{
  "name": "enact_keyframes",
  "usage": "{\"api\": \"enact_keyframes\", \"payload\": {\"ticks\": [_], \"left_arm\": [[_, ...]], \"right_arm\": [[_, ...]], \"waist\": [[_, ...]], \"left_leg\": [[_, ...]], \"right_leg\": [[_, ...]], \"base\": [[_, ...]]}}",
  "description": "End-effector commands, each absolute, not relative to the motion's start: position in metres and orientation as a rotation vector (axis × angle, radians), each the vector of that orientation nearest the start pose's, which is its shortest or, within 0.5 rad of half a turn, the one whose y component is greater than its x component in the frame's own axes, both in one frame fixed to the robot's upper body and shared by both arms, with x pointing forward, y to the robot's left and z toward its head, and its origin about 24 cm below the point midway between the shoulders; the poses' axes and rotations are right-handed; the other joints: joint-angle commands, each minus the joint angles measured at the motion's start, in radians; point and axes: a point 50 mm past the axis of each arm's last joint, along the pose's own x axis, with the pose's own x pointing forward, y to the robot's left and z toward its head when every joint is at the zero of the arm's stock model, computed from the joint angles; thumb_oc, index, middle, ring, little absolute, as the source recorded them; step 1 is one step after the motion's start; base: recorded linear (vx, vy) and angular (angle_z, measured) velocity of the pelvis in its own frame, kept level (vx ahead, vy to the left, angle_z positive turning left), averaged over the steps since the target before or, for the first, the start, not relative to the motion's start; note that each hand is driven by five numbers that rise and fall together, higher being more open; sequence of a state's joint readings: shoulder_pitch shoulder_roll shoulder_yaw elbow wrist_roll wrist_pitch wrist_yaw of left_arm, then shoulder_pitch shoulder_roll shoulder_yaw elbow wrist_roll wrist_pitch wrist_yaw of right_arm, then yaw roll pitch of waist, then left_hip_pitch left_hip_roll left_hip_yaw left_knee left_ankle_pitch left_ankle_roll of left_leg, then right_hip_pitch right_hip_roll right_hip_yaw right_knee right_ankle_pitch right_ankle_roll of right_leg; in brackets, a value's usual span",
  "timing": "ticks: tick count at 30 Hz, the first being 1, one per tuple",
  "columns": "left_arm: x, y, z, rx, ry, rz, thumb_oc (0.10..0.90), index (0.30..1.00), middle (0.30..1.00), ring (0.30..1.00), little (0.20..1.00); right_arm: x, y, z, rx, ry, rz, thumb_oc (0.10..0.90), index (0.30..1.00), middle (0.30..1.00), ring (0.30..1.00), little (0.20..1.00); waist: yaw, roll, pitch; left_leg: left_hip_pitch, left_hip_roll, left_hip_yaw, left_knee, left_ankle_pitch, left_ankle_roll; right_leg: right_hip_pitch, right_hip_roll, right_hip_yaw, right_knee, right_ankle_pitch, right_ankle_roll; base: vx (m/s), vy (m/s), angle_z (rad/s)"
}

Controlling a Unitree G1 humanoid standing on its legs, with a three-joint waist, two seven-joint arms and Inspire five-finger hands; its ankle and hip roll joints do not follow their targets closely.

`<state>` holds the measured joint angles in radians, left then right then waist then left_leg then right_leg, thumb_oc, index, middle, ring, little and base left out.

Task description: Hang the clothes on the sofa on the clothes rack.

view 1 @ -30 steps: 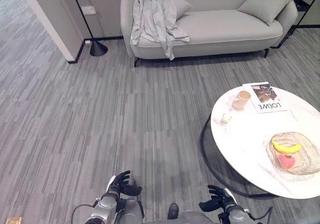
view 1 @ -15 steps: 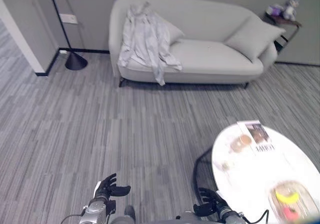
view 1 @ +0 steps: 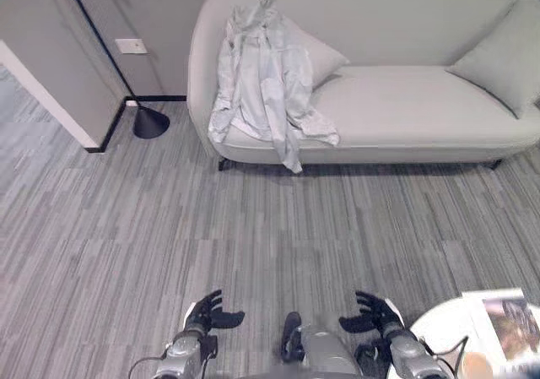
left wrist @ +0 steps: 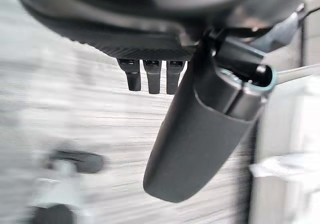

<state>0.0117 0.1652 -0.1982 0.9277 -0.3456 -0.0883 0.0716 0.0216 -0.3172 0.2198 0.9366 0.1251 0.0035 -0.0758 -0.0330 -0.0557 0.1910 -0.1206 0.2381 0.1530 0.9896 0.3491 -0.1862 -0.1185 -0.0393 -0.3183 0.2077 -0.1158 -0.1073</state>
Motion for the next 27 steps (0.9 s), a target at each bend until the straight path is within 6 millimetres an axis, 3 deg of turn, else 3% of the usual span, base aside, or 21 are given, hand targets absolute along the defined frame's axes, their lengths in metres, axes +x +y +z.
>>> {"api": "enact_keyframes", "payload": {"ticks": [1, 3, 5, 6, 7, 9, 11, 12, 13, 16, 17, 18, 19, 20, 21, 22, 23, 27], "left_arm": [[0.168, 0.208, -0.126, -0.048, 0.784, 0.197, 0.800, 0.900, 0.900, 0.900, 0.900], [0.166, 0.208, -0.125, -0.060, 0.779, 0.202, 0.800, 0.900, 0.900, 0.900, 0.900], [0.167, 0.206, -0.122, -0.056, 0.754, 0.191, 0.800, 0.900, 0.900, 0.900, 0.900], [0.167, 0.206, -0.121, -0.060, 0.750, 0.197, 0.800, 0.900, 0.900, 0.900, 0.900], [0.167, 0.206, -0.122, -0.055, 0.756, 0.202, 0.800, 0.900, 0.900, 0.900, 0.900], [0.164, 0.211, -0.123, -0.082, 0.758, 0.234, 0.800, 0.900, 0.900, 0.900, 0.900], [0.159, 0.215, -0.122, -0.112, 0.751, 0.271, 0.800, 0.900, 0.900, 0.900, 0.900], [0.148, 0.225, -0.126, -0.125, 0.778, 0.324, 0.800, 0.900, 0.900, 0.900, 0.900], [0.144, 0.227, -0.128, -0.122, 0.797, 0.335, 0.800, 0.900, 0.900, 0.900, 0.900], [0.147, 0.234, -0.125, -0.099, 0.787, 0.333, 0.800, 0.900, 0.900, 0.900, 0.900], [0.147, 0.234, -0.125, -0.099, 0.787, 0.333, 0.800, 0.900, 0.900, 0.900, 0.900], [0.155, 0.238, -0.122, -0.067, 0.772, 0.328, 0.800, 0.900, 0.900, 0.900, 0.900], [0.161, 0.240, -0.118, -0.061, 0.749, 0.326, 0.800, 0.900, 0.900, 0.900, 0.900], [0.161, 0.240, -0.118, -0.061, 0.749, 0.326, 0.800, 0.900, 0.900, 0.900, 0.900], [0.164, 0.239, -0.117, -0.045, 0.740, 0.315, 0.800, 0.900, 0.900, 0.900, 0.900], [0.164, 0.239, -0.117, -0.045, 0.740, 0.315, 0.800, 0.900, 0.900, 0.900, 0.900], [0.162, 0.245, -0.117, 0.044, 0.761, 0.293, 0.800, 0.900, 0.900, 0.900, 0.900], [0.162, 0.235, -0.119, -0.020, 0.751, 0.282, 0.800, 0.900, 0.900, 0.900, 0.900]], "right_arm": [[0.145, -0.249, -0.121, -0.354, 0.879, -0.078, 0.800, 0.900, 0.900, 0.900, 0.900], [0.143, -0.251, -0.121, -0.354, 0.879, -0.085, 0.800, 0.900, 0.900, 0.900, 0.900], [0.141, -0.255, -0.119, -0.373, 0.870, -0.090, 0.800, 0.900, 0.900, 0.900, 0.900], [0.143, -0.256, -0.118, -0.377, 0.861, -0.098, 0.800, 0.900, 0.900, 0.900, 0.900], [0.145, -0.257, -0.118, -0.381, 0.861, -0.105, 0.800, 0.900, 0.900, 0.900, 0.900], [0.145, -0.254, -0.118, -0.379, 0.860, -0.089, 0.800, 0.900, 0.900, 0.900, 0.900], [0.147, -0.246, -0.118, -0.379, 0.845, -0.051, 0.800, 0.900, 0.900, 0.900, 0.900], [0.144, -0.236, -0.121, -0.374, 0.855, -0.004, 0.800, 0.900, 0.900, 0.900, 0.900], [0.144, -0.233, -0.123, -0.374, 0.857, 0.011, 0.800, 0.900, 0.900, 0.900, 0.900], [0.151, -0.224, -0.119, -0.375, 0.822, 0.051, 0.800, 0.900, 0.900, 0.900, 0.900], [0.152, -0.224, -0.119, -0.375, 0.822, 0.051, 0.800, 0.900, 0.900, 0.900, 0.900], [0.162, -0.220, -0.114, -0.358, 0.777, 0.040, 0.800, 0.900, 0.900, 0.900, 0.900], [0.165, -0.220, -0.111, -0.352, 0.759, 0.033, 0.800, 0.900, 0.900, 0.900, 0.900], [0.165, -0.220, -0.111, -0.352, 0.759, 0.033, 0.800, 0.900, 0.900, 0.900, 0.900], [0.166, -0.222, -0.110, -0.365, 0.756, 0.025, 0.800, 0.900, 0.900, 0.900, 0.900], [0.165, -0.222, -0.110, -0.365, 0.756, 0.025, 0.800, 0.900, 0.900, 0.900, 0.900], [0.162, -0.231, -0.111, -0.421, 0.781, 0.015, 0.800, 0.900, 0.900, 0.900, 0.900], [0.144, -0.231, -0.120, -0.373, 0.834, -0.005, 0.800, 0.900, 0.900, 0.900, 0.900]], "waist": [[0.009, -0.044, 0.010], [0.024, -0.044, 0.008], [0.038, -0.006, -0.008], [0.045, -0.010, -0.016], [0.052, -0.019, -0.012], [0.042, -0.011, -0.026], [0.055, 0.008, -0.050], [0.075, -0.033, -0.093], [0.080, -0.042, -0.102], [0.078, -0.053, -0.080], [0.079, -0.055, -0.081], [0.061, -0.050, -0.053], [0.051, -0.043, -0.040], [0.050, -0.042, -0.040], [0.032, -0.039, -0.030], [0.030, -0.037, -0.029], [0.024, -0.049, -0.027], [0.031, -0.056, -0.066]], "left_leg": [[0.030, -0.084, 0.120, -0.303, -0.341, 0.091], [0.002, -0.069, 0.167, -0.489, -0.354, 0.103], [-0.011, -0.100, 0.189, -0.965, -0.271, 0.097], [-0.030, -0.098, 0.179, -1.076, -0.276, 0.089], [-0.089, -0.077, 0.172, -1.077, -0.290, 0.082], [-0.065, -0.054, 0.228, -1.077, -0.291, 0.075], [-0.035, -0.046, 0.246, -1.077, -0.212, 0.077], [0.025, -0.100, 0.267, -1.077, -0.222, 0.095], [0.044, -0.115, 0.279, -1.077, -0.240, 0.108], [0.110, -0.158, 0.294, -1.077, -0.308, 0.155], [0.109, -0.160, 0.296, -1.077, -0.309, 0.157], [0.161, -0.171, 0.294, -1.077, -0.373, 0.176], [0.179, -0.167, 0.286, -1.077, -0.388, 0.167], [0.179, -0.165, 0.284, -1.077, -0.388, 0.166], [0.194, -0.171, 0.261, -1.077, -0.404, 0.157], [0.196, -0.168, 0.260, -1.077, -0.404, 0.156], [0.185, -0.175, 0.252, -1.077, -0.400, 0.159], [0.204, -0.176, 0.238, -1.077, -0.394, 0.148]], "right_leg": [[0.198, -0.058, 0.066, -0.295, 0.111, 0.135], [0.236, -0.059, 0.074, -0.295, 0.085, 0.144], [0.268, -0.044, 0.043, -0.295, 0.044, 0.167], [0.313, -0.048, 0.038, -0.295, 0.015, 0.170], [0.345, -0.051, 0.035, -0.295, 0.003, 0.166], [0.368, -0.040, 0.041, -0.295, 0.003, 0.181], [0.392, -0.028, 0.064, -0.295, -0.018, 0.181], [0.458, -0.102, 0.056, -0.295, 0.018, 0.215], [0.448, -0.131, 0.050, -0.236, 0.041, 0.229], [0.321, -0.233, 0.042, 0.094, 0.171, 0.266], [0.316, -0.236, 0.045, 0.099, 0.169, 0.268], [0.179, -0.319, 0.026, 0.232, 0.239, 0.263], [0.135, -0.324, -0.018, 0.130, 0.217, 0.250], [0.139, -0.321, -0.022, 0.127, 0.218, 0.249], [0.099, -0.250, -0.009, -0.077, 0.186, 0.242], [0.106, -0.245, -0.013, -0.086, 0.190, 0.241], [0.124, -0.209, 0.062, -0.196, 0.215, 0.264], [0.201, -0.179, 0.012, -0.295, 0.198, 0.246]], "base": [[0.46, -0.134, -0.51], [0.46, 0.005, -0.89], [0.64, 0.147, -1.02], [0.57, 0.120, -0.58], [0.51, 0.057, -0.11], [0.48, 0.071, -0.17], [0.67, 0.152, -0.15], [0.84, 0.235, -0.49], [0.83, 0.259, -1.13], [0.27, 0.187, -0.26], [0.28, 0.193, 1.06], [0.35, 0.070, 0.92], [0.35, 0.061, 0.44], [0.27, -0.151, 0.40], [0.12, -0.103, 0.68], [0.15, -0.185, 0.79], [0.07, -0.107, 0.68], [0.17, -0.141, 0.85]]}}
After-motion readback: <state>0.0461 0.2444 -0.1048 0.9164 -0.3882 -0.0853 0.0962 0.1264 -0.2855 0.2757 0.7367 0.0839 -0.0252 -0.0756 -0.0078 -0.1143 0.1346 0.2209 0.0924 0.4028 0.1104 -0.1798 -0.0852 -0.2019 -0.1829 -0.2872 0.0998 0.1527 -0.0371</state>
